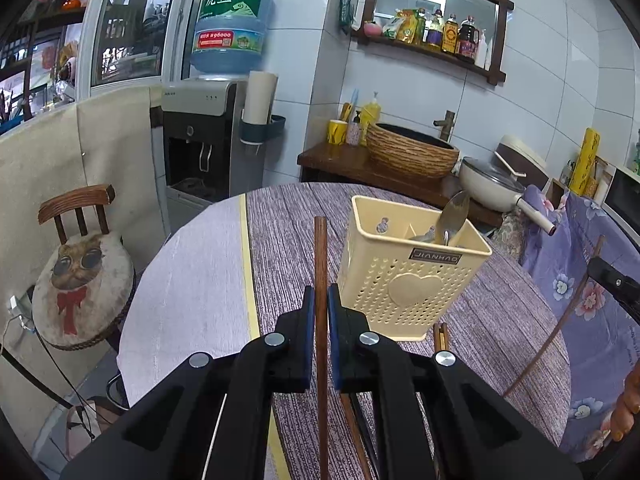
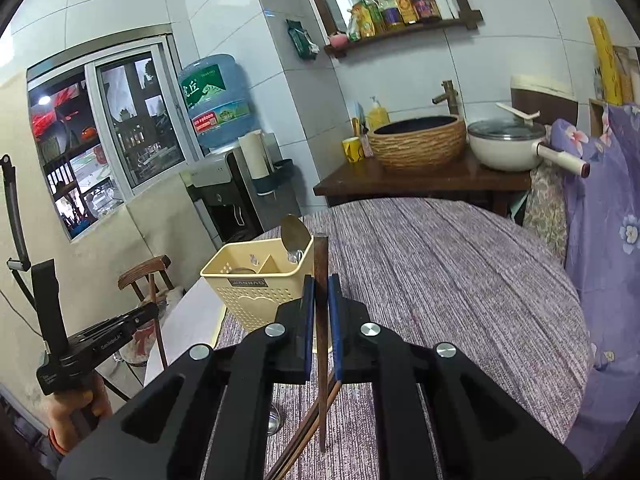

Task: Organize utensils
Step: 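Lift both chopsticks upright and carry them over the cream basket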

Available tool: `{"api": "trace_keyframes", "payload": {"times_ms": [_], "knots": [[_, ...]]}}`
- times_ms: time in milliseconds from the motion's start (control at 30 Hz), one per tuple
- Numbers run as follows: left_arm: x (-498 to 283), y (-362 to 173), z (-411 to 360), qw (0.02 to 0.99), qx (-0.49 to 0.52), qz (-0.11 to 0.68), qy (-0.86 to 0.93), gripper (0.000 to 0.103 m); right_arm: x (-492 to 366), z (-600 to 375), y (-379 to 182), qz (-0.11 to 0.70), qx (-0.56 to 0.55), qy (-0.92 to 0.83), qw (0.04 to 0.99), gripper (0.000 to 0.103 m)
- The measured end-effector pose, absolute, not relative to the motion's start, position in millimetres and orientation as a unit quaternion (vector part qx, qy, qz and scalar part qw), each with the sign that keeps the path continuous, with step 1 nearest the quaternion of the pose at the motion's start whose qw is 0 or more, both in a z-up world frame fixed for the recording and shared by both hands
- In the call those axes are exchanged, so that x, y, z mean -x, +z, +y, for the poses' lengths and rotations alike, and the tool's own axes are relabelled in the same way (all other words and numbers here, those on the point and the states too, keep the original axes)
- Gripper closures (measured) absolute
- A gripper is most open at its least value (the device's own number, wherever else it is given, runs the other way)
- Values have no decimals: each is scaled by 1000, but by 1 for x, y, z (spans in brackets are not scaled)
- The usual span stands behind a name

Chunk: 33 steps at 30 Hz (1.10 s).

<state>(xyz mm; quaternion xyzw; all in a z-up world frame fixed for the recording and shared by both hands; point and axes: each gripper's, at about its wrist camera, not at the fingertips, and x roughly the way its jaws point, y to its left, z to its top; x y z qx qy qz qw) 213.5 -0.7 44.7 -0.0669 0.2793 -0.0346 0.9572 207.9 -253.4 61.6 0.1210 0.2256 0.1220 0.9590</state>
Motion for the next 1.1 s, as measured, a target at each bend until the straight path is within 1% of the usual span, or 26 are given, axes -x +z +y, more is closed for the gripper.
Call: {"api": "trace_keyframes", "payload": {"times_ms": [700,833,967,1100], "knots": [[-211,67,12,964,67,253,-35,95,-210,-245,80,212,-91,135,964,95],[-213,72,14,964,68,253,-42,95,-216,-247,82,220,-100,150,959,95],[-214,83,18,965,73,246,-50,95,-220,-247,87,222,-106,162,956,95],[-217,108,23,966,83,234,-70,95,-226,-245,98,220,-108,179,953,95]]}}
